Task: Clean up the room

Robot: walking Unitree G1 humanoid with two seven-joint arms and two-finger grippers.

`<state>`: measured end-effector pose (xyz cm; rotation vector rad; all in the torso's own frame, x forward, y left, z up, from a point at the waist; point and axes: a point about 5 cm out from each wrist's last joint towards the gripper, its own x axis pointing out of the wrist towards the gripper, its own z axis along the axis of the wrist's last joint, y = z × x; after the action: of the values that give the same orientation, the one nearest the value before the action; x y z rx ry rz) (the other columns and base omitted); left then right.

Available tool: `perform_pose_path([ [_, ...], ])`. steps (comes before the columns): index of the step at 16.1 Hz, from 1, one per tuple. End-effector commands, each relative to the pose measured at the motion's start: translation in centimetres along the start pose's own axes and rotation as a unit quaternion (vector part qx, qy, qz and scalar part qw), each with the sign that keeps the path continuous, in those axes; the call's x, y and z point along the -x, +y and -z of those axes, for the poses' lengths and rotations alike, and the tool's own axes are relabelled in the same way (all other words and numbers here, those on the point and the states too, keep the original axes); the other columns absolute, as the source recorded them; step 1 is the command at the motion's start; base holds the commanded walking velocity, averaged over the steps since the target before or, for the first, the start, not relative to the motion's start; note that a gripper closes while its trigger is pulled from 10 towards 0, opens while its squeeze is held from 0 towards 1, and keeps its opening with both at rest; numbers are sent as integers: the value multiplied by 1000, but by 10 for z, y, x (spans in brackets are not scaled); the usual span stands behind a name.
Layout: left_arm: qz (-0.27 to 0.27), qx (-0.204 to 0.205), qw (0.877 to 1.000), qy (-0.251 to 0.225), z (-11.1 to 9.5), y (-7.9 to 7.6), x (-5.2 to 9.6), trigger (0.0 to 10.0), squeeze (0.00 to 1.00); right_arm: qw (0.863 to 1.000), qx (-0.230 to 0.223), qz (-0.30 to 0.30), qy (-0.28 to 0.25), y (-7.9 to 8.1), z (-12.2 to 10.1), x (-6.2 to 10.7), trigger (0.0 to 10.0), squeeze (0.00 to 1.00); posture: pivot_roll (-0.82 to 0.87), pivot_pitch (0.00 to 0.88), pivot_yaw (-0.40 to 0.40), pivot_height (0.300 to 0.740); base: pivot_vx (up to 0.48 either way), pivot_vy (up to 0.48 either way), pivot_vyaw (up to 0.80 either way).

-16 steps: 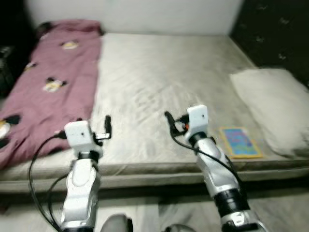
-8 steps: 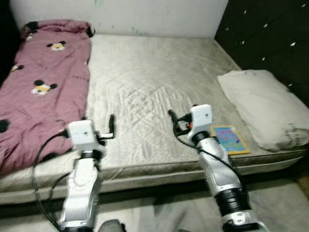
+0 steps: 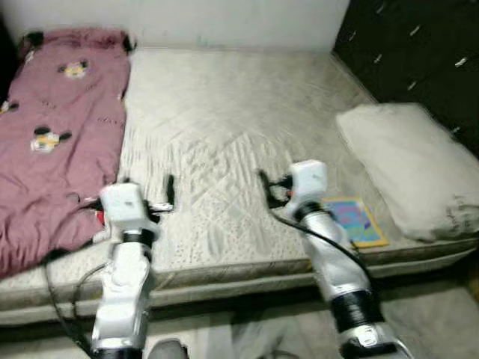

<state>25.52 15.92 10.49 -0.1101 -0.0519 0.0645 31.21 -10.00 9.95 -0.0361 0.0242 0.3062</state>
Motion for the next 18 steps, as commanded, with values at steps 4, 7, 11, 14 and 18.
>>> perform_pose_path([
  [4,2,2,1000,5,1,-4,0,10000,0,1000,8,11,3,-8,0,1,10000,0,19,0,-67,740,0,0,0],
  [7,8,2,1000,0,0,-5,0,10000,0,1000,10,11,4,-8,1,1,10000,0,19,0,-68,740,0,0,800],
  [11,10,4,1000,-1,0,-6,0,10000,0,1000,7,13,6,-9,1,1,10000,0,20,0,-70,740,284,0,0],
  [14,9,3,1000,0,1,-6,0,10000,0,1000,7,15,7,-9,2,1,10000,0,20,0,-70,740,266,0,0],
  [18,11,4,1000,1,1,-6,0,10000,0,1000,4,18,7,-10,1,1,10000,0,18,0,-70,740,194,0,0],
])
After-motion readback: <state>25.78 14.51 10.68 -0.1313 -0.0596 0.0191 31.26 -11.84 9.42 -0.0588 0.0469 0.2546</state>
